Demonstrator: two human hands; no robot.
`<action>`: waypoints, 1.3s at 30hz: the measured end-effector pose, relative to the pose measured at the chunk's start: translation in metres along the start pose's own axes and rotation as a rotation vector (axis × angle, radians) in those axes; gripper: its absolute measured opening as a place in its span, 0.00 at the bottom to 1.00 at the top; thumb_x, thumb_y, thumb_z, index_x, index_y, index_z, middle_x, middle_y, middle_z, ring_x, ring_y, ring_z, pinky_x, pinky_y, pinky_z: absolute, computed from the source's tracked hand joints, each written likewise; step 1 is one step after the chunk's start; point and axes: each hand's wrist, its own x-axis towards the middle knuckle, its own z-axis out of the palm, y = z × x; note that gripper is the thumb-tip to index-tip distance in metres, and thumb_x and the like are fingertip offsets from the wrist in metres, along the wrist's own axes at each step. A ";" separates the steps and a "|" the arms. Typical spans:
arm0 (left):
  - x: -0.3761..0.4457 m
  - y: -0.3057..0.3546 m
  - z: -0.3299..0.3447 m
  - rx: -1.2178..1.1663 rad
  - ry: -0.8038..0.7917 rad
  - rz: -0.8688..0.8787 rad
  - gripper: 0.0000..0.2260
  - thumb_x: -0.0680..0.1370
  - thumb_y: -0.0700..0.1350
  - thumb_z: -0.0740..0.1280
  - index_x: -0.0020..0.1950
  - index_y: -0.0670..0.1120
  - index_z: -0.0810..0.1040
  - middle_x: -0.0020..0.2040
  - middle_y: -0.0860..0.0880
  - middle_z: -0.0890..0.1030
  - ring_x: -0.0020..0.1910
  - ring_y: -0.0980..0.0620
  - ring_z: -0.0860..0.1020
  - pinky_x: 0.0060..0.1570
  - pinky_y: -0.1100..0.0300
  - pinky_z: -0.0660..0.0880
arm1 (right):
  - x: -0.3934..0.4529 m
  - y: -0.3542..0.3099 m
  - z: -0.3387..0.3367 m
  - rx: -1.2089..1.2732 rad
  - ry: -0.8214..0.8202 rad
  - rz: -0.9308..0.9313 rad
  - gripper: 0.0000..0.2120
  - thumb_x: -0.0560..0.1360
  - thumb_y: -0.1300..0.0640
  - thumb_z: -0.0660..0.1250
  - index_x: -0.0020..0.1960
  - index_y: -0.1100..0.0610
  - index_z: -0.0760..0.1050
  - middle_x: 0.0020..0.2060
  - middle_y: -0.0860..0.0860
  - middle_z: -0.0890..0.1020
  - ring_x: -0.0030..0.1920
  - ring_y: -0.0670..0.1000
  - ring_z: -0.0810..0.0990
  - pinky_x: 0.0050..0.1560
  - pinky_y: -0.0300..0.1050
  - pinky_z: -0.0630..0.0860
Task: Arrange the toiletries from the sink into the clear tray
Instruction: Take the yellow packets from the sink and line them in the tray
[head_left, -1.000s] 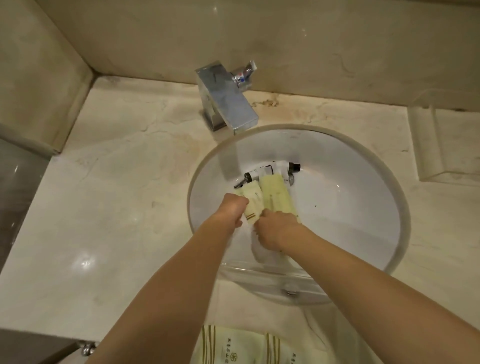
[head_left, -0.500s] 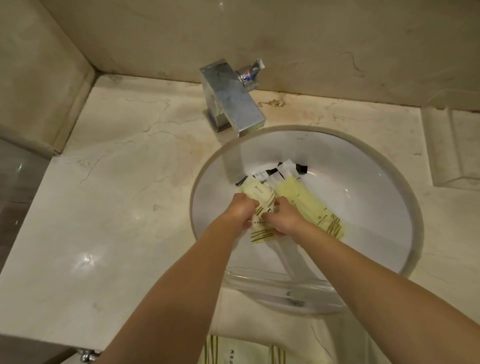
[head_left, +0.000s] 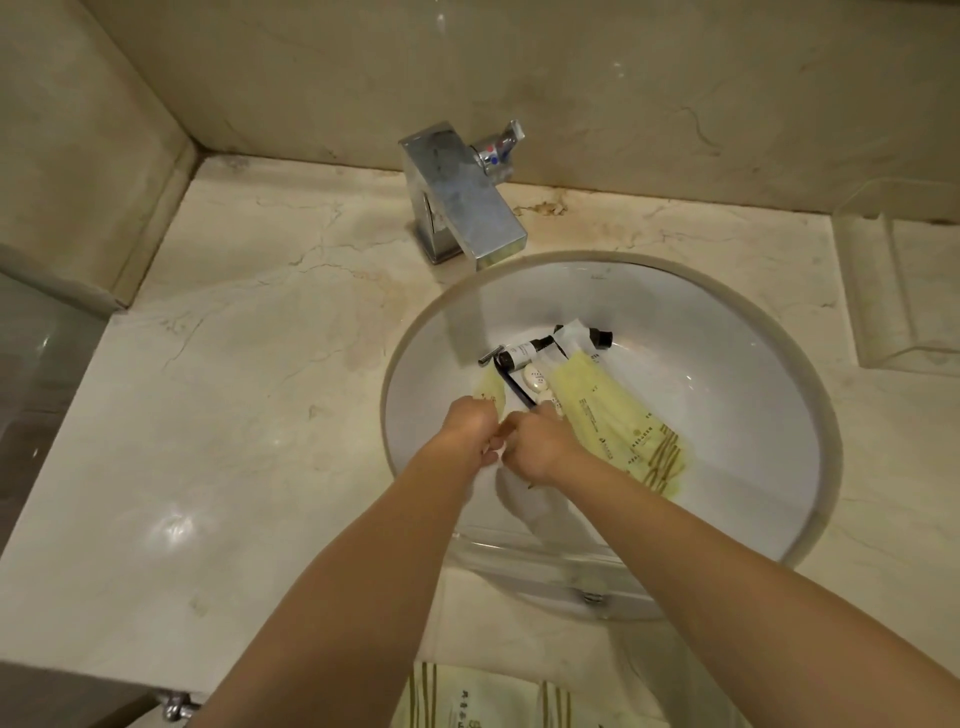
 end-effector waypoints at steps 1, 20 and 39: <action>0.001 -0.002 -0.002 -0.012 0.009 -0.015 0.07 0.79 0.38 0.53 0.48 0.42 0.71 0.39 0.42 0.74 0.32 0.48 0.70 0.38 0.56 0.69 | 0.001 0.002 -0.002 0.029 0.016 0.095 0.18 0.76 0.57 0.62 0.65 0.53 0.72 0.66 0.57 0.63 0.62 0.62 0.70 0.60 0.51 0.74; -0.047 0.011 -0.033 0.106 -0.158 0.061 0.08 0.79 0.35 0.60 0.57 0.39 0.74 0.50 0.40 0.78 0.46 0.45 0.78 0.41 0.53 0.77 | -0.047 0.020 -0.036 1.034 0.103 0.191 0.32 0.71 0.73 0.64 0.70 0.52 0.62 0.52 0.56 0.75 0.47 0.56 0.79 0.40 0.48 0.80; -0.164 0.021 -0.072 0.973 -0.358 0.493 0.07 0.77 0.35 0.67 0.45 0.48 0.78 0.52 0.44 0.83 0.54 0.46 0.81 0.55 0.53 0.79 | -0.175 0.053 -0.039 1.108 0.357 -0.028 0.11 0.72 0.66 0.68 0.51 0.56 0.72 0.45 0.57 0.81 0.35 0.53 0.77 0.31 0.44 0.72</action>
